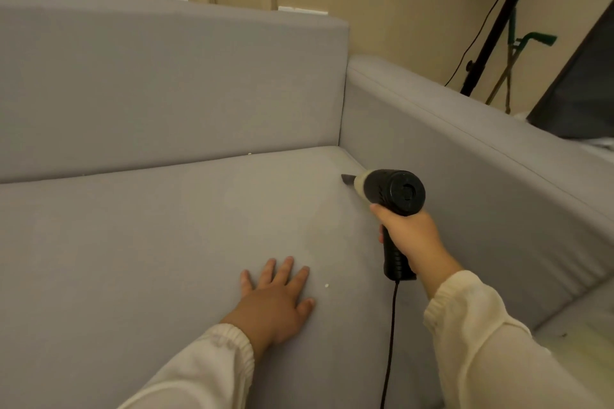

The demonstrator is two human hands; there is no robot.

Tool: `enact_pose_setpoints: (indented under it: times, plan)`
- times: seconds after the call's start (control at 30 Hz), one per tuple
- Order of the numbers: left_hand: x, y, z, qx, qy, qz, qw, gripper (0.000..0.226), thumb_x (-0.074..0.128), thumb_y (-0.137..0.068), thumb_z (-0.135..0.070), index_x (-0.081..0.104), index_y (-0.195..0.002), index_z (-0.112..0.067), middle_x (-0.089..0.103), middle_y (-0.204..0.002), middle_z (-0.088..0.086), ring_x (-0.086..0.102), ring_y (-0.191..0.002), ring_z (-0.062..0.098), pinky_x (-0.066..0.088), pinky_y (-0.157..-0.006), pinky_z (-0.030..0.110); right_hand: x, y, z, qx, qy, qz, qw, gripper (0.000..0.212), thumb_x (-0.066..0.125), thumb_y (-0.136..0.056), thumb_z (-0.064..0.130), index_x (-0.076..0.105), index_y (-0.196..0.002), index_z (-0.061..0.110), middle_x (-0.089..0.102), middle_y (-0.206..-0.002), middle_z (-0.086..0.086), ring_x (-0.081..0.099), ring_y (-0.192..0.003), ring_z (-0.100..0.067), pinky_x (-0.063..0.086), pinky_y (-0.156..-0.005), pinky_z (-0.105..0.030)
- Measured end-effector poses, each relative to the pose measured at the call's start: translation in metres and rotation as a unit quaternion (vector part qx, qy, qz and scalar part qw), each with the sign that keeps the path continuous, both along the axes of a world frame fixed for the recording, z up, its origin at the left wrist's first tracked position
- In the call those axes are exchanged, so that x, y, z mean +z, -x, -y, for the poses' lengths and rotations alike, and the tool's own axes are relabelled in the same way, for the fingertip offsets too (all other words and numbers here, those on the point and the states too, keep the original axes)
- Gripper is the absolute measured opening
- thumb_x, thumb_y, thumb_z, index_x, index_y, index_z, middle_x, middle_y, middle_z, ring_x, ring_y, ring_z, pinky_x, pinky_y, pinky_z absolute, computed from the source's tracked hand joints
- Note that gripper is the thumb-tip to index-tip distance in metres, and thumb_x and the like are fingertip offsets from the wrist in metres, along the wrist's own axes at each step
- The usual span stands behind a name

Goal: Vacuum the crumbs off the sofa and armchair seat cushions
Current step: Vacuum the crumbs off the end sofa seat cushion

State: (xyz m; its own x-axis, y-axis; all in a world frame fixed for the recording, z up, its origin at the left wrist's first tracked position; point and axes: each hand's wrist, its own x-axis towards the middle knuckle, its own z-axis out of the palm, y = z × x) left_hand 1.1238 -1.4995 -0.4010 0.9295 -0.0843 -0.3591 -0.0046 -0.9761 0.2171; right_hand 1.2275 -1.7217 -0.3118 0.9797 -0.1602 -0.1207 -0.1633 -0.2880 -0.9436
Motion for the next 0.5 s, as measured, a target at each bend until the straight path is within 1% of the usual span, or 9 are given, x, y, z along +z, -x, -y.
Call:
enact_pose_setpoints:
  times: [0.1, 0.27, 0.43, 0.5]
  plan:
    - [0.000, 0.002, -0.001, -0.006, -0.002, 0.000, 1.000, 0.068, 0.022, -0.105, -0.066, -0.002, -0.164, -0.043, -0.014, -0.173, -0.009, -0.014, -0.160, 0.025, -0.008, -0.122, 0.067, -0.001, 0.015, 0.004, 0.003, -0.009, -0.004, 1.000, 0.017, 0.082, -0.088, 0.026, 0.072, -0.089, 0.012, 0.070, -0.069, -0.008, 0.068, -0.068, -0.025, 0.061, -0.077, -0.042]
    - [-0.003, 0.005, -0.003, -0.014, -0.007, 0.005, 1.000, 0.068, 0.021, -0.104, -0.067, -0.002, -0.164, -0.044, -0.014, -0.173, -0.008, -0.012, -0.160, 0.025, -0.007, -0.122, 0.065, 0.000, 0.028, 0.007, 0.006, -0.019, 0.000, 1.000, 0.018, 0.082, -0.088, 0.026, 0.073, -0.095, 0.011, 0.070, -0.068, -0.007, 0.067, -0.063, -0.021, 0.059, -0.067, -0.034]
    - [-0.001, 0.006, -0.002, -0.016, -0.002, 0.003, 1.000, 0.068, 0.020, -0.104, -0.067, -0.001, -0.164, -0.044, -0.013, -0.173, -0.009, -0.012, -0.160, 0.024, -0.007, -0.123, 0.064, -0.009, 0.033, 0.018, -0.026, 0.016, 0.020, 0.999, 0.025, 0.082, -0.085, 0.035, 0.074, -0.092, 0.012, 0.071, -0.070, -0.007, 0.068, -0.069, -0.024, 0.057, -0.070, -0.036]
    - [-0.002, 0.007, -0.004, -0.017, 0.001, 0.001, 1.000, 0.067, 0.020, -0.104, -0.067, -0.001, -0.164, -0.045, -0.013, -0.173, -0.009, -0.013, -0.160, 0.024, -0.007, -0.123, 0.063, -0.010, 0.036, 0.018, -0.027, 0.017, 0.021, 0.999, 0.025, 0.083, -0.084, 0.035, 0.074, -0.092, 0.013, 0.071, -0.072, -0.007, 0.068, -0.069, -0.023, 0.056, -0.068, -0.034]
